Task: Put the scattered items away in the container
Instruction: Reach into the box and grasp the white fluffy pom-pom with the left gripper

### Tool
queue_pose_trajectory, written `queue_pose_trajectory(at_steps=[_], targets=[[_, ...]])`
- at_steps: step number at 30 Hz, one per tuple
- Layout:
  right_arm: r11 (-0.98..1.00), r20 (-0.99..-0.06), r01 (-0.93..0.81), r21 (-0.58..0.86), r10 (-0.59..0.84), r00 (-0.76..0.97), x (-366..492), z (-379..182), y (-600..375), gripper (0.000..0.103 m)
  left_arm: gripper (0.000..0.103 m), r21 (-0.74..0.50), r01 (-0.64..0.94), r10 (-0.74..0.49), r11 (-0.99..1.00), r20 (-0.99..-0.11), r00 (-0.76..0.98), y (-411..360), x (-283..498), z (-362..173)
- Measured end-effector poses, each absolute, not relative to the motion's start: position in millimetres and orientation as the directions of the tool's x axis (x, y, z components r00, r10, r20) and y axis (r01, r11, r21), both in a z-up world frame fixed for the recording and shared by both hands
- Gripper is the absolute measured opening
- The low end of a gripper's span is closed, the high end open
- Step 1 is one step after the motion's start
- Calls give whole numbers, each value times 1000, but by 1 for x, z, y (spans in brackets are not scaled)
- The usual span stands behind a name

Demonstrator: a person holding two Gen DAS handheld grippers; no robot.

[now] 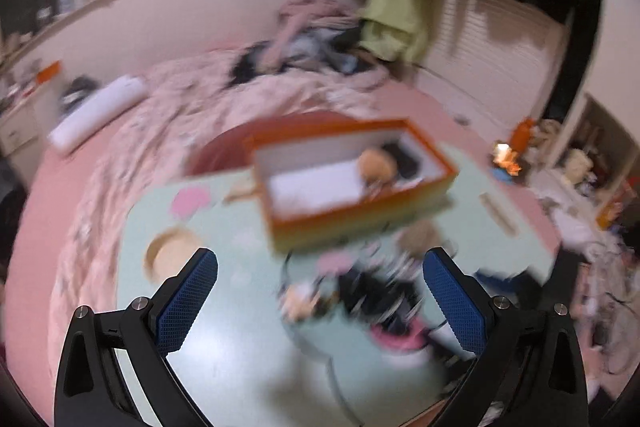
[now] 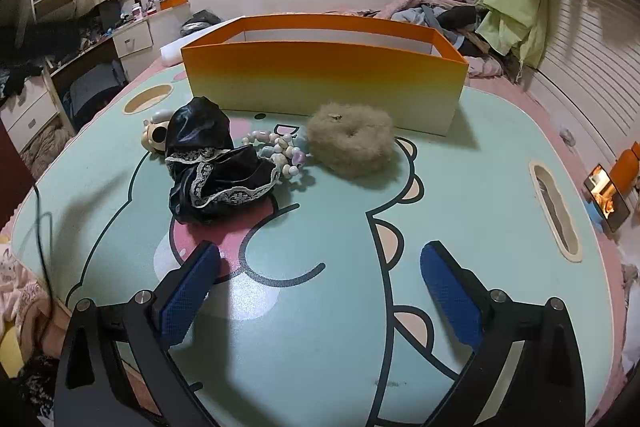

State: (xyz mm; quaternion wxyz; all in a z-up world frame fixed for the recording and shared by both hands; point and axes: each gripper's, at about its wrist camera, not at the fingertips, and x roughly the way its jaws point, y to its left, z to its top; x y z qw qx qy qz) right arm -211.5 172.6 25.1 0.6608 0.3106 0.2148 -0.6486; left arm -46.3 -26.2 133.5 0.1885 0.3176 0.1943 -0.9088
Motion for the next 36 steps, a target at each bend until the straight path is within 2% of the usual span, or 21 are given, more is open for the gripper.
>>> queue_pose_trajectory(at_steps=[2,5,7,11,12,13,21,23,24,25,28,36], targets=[[-34,-686,991,133,-724,67,-211,25,172,100,103,-264,448,-139,-854,-714,-686,-47,-75,141],[-35,-686,991,132,-724,66,-211,25,173,100,99,-272,501,-70,-822,-824,-562,-76,-120,135],[-34,-685,990,133,-725,67,-210,25,172,100,73,-243,537,-51,-808,-879,-474,-88,-144,123],[-32,-683,990,135,-727,70,-210,25,173,100,51,-236,617,40,-751,-949,-314,-112,-178,82],[-31,-682,990,137,-728,71,-210,25,173,100,41,-235,628,55,-742,-955,-292,-114,-183,74],[-30,-681,990,137,-729,72,-210,24,173,100,36,-229,637,60,-736,-959,-276,-115,-187,70],[-24,-673,989,148,-735,83,-213,22,176,100,36,-65,693,-71,-718,-984,-165,-112,-204,55],[-23,-672,988,150,-736,85,-215,22,176,100,30,-35,686,-91,-727,-985,-146,-108,-207,49],[-22,-671,988,151,-737,86,-215,22,176,100,16,-29,687,-96,-726,-985,-143,-107,-209,46],[-21,-669,988,153,-738,88,-215,22,176,100,10,-30,693,-92,-720,-986,-138,-108,-210,44],[-20,-667,987,158,-739,92,-215,22,177,100,1,-48,702,-105,-711,-979,-174,-111,-212,48],[-20,-666,987,158,-740,92,-215,22,178,100,1,-200,697,-81,-688,-934,-348,-121,-196,96]])
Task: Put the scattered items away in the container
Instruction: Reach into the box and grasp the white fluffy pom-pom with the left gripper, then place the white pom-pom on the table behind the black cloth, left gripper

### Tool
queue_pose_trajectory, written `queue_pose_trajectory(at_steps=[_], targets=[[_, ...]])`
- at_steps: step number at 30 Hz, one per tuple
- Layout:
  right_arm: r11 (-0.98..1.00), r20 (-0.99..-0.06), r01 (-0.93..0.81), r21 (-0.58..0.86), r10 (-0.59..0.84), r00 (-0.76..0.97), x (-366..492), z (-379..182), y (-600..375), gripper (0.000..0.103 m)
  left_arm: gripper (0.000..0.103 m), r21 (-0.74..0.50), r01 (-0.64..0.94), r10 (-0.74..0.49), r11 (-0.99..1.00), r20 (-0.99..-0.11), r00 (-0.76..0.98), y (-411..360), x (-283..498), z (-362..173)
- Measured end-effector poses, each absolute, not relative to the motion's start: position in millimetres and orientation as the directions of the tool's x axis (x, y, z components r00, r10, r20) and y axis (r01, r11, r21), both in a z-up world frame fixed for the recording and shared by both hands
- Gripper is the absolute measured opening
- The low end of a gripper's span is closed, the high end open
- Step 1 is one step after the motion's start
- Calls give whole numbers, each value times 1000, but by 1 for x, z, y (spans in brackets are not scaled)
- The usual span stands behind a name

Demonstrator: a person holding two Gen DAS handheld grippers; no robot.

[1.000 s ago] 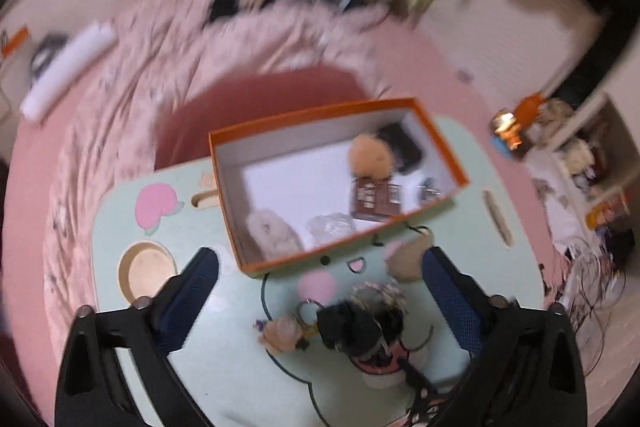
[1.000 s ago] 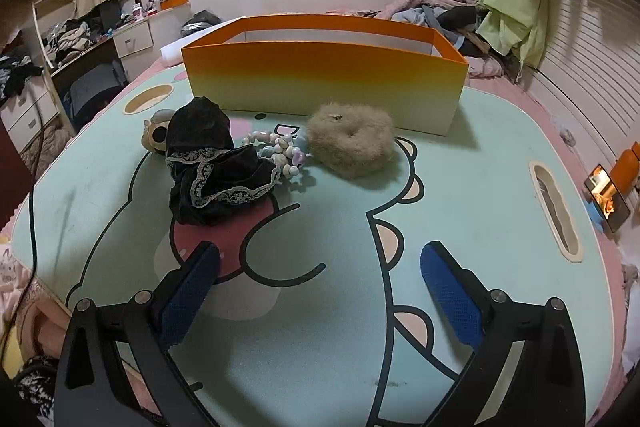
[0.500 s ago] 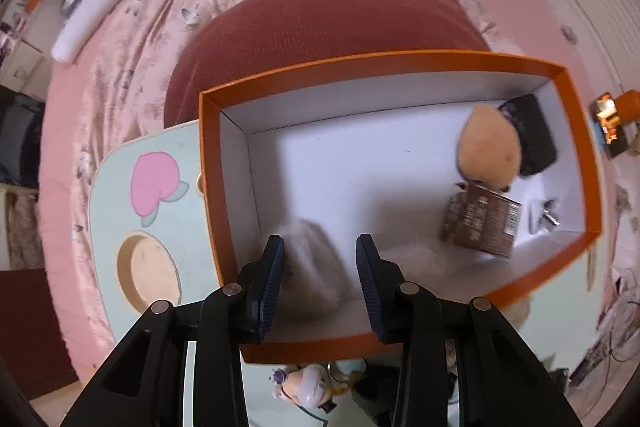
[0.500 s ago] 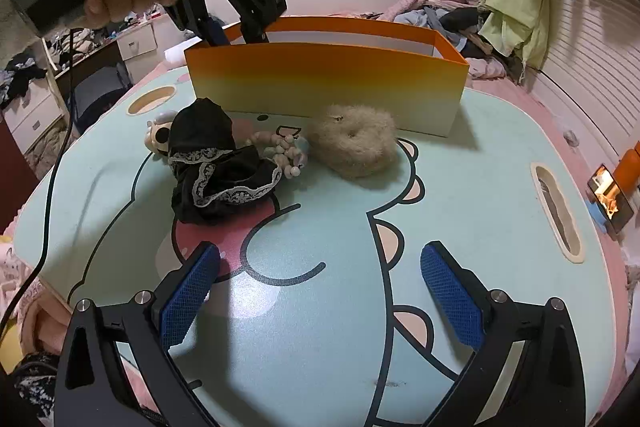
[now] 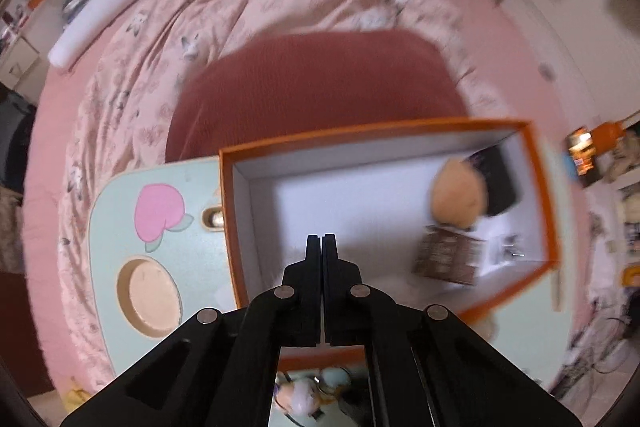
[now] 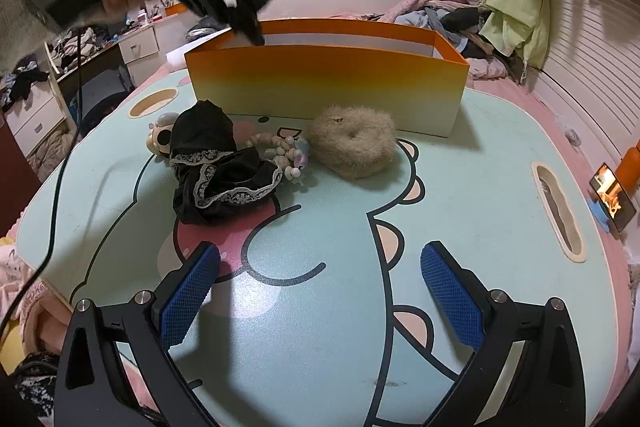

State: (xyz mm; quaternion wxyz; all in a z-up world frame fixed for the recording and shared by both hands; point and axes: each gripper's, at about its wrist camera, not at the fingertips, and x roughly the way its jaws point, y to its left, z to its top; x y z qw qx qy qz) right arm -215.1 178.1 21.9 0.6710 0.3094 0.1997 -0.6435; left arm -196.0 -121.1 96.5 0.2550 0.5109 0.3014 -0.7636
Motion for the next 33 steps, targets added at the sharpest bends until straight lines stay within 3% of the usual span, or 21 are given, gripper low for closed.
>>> queue_pose_trajectory(at_steps=[7,14,19,24,27,33], targets=[[-20,-667,987,158,-740,91,-215,22,178,100,1,-329,580,-25,-745,-856,-517,-86,-158,136],[-22,-669,988,153,-738,87,-215,21,179,100,6,-313,540,-1,-781,-864,-503,-46,-139,99],[-22,-670,988,152,-738,87,-215,21,179,100,63,-270,576,-143,-772,-809,-570,-29,-113,101],[-22,-670,988,151,-737,86,-215,21,179,100,90,-208,621,-326,-755,-703,-632,2,-66,105],[-23,-670,988,151,-737,85,-215,21,179,100,94,-176,650,-398,-739,-665,-633,26,-42,85],[-26,-675,989,143,-734,78,-215,21,178,100,94,-103,701,-448,-706,-702,-554,52,-40,27]])
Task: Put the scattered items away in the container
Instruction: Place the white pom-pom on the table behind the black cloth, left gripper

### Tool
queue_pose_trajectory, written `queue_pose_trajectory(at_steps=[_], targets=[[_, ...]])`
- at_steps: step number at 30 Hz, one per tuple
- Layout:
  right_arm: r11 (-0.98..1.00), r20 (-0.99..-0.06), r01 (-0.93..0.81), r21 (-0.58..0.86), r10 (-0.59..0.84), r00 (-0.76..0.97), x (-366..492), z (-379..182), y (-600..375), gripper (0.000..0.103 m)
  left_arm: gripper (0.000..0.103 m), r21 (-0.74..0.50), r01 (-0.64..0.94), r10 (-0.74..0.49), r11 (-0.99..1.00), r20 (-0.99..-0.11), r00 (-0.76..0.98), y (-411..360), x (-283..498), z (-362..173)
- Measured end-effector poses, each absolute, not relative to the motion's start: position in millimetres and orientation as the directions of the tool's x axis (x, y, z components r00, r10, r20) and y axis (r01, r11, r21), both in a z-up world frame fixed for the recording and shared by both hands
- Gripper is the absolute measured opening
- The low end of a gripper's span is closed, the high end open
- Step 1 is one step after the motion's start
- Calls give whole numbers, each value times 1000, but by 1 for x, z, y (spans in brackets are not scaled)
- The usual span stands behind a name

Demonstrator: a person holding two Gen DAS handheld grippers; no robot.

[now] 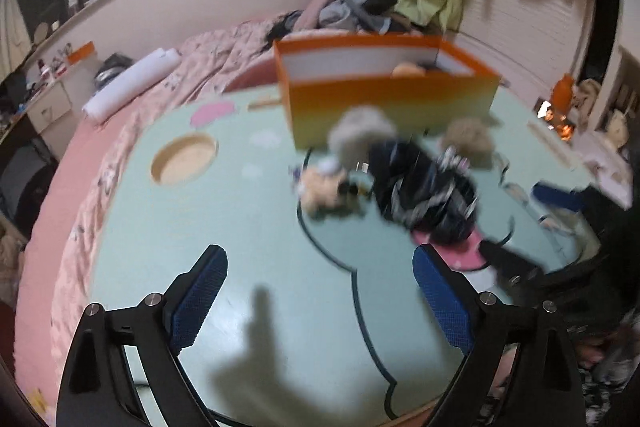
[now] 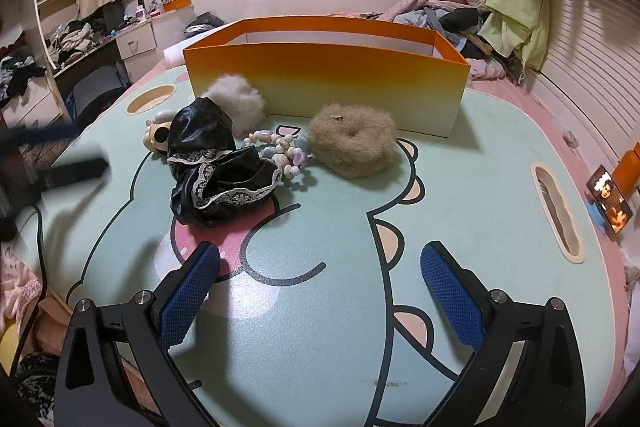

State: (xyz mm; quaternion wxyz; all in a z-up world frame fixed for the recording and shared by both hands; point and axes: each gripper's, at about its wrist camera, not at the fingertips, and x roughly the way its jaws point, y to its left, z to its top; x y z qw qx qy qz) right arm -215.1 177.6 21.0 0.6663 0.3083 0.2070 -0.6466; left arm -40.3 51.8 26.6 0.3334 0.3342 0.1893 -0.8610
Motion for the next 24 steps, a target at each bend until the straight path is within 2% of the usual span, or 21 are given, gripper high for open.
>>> queue_pose_trajectory(at_steps=[5,8,10,24], targets=[[-25,-674,989,144,-734,79,-216,21,178,100,94,-61,739,-500,-671,-698,-512,58,-47,10],[-25,-675,990,142,-734,78,-216,21,178,100,103,-86,748,-502,-658,-689,-522,58,-43,4],[-25,-674,990,142,-734,78,-215,21,179,100,103,-131,744,-478,-655,-690,-543,55,-41,0],[-34,-686,990,133,-725,67,-216,21,183,103,103,-140,733,-487,-666,-663,-569,54,-43,-5]])
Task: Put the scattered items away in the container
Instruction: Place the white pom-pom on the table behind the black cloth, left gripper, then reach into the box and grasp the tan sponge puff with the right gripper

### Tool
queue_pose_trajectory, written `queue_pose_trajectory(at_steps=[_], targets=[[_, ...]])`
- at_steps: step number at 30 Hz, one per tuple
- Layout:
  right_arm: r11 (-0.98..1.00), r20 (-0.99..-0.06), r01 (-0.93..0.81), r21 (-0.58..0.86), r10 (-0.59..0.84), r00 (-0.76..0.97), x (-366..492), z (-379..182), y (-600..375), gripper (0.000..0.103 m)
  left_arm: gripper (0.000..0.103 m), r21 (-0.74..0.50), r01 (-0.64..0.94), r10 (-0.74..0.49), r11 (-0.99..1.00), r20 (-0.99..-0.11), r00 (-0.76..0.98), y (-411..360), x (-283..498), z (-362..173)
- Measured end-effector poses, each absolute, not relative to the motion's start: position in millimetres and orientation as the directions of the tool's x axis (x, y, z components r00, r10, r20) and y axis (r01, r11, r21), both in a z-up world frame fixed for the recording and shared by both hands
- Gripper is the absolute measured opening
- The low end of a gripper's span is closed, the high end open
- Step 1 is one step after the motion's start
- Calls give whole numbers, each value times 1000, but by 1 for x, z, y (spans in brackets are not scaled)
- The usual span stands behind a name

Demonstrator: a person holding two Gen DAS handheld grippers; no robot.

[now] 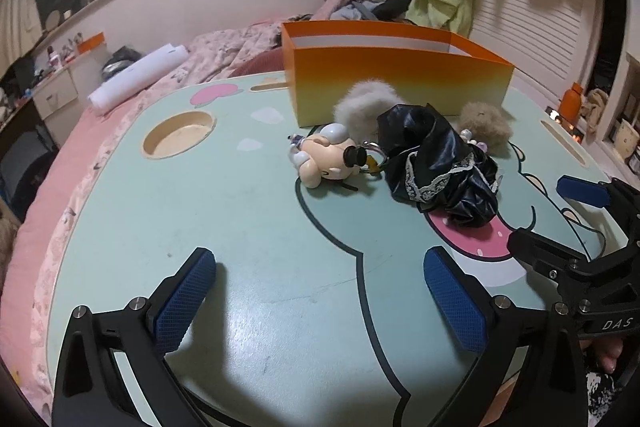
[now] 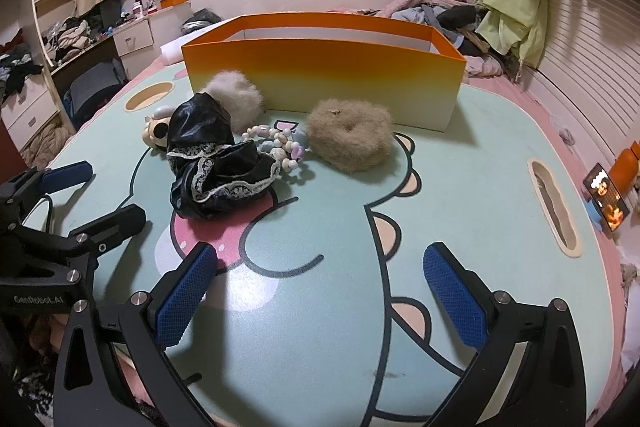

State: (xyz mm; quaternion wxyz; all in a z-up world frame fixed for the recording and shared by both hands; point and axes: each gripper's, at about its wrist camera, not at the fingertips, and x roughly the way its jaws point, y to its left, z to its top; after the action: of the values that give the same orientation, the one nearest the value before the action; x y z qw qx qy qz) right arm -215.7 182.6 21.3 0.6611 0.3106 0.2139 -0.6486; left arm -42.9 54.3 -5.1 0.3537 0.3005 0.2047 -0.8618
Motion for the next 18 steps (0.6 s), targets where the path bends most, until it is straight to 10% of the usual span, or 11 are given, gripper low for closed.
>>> queue_pose_trajectory(at_steps=[18], targets=[[-63,-650,958,281,-747,141,-248,43,194,103,103,-140,675,-460,-724,-632,-624,70,-51,-4]])
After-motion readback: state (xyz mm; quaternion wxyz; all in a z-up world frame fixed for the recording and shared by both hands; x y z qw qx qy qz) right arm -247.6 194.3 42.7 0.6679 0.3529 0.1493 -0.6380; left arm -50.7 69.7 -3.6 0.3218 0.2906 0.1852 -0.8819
